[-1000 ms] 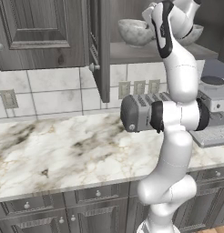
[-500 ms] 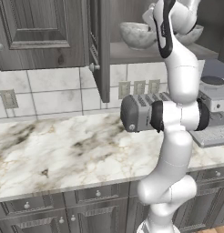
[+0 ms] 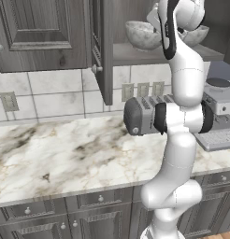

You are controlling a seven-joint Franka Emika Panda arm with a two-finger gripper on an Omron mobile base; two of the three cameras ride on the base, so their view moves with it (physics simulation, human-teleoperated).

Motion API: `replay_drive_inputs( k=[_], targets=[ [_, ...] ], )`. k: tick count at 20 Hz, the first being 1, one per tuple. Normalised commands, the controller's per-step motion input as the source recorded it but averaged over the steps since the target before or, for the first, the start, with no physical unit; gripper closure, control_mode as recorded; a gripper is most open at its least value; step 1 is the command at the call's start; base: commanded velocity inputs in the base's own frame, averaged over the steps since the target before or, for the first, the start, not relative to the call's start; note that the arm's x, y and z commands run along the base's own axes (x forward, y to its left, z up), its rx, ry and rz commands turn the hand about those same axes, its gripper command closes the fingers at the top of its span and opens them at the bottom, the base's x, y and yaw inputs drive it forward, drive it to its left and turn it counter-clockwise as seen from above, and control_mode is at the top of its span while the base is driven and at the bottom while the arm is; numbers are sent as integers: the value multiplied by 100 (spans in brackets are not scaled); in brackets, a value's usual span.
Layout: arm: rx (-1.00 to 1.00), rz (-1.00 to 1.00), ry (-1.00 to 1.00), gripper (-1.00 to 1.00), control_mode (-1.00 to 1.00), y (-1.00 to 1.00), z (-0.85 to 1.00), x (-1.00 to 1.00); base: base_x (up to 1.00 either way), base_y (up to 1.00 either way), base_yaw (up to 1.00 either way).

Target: Move the bowls from the cabinet to the plates on the dining table.

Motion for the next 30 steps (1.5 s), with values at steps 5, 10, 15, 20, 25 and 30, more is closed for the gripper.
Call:
replay_drive_inputs(
  k=[5,10,15,20,25,30],
  targets=[
    [0,1,3,100,-100,0,36,-9,0,0,0],
    [0,2,6,100,-100,-7,13,-35,0,0,0],
    [0,3,5,100,-100,-15,6,-45,0,0,0],
    [0,3,2,100,-100,-16,5,-53,0,0,0],
    [0,3,0,100,-100,-17,0,-74,0,0,0],
    [0,4,0,100,-100,-10,0,-94,0,0,0]
  ],
)
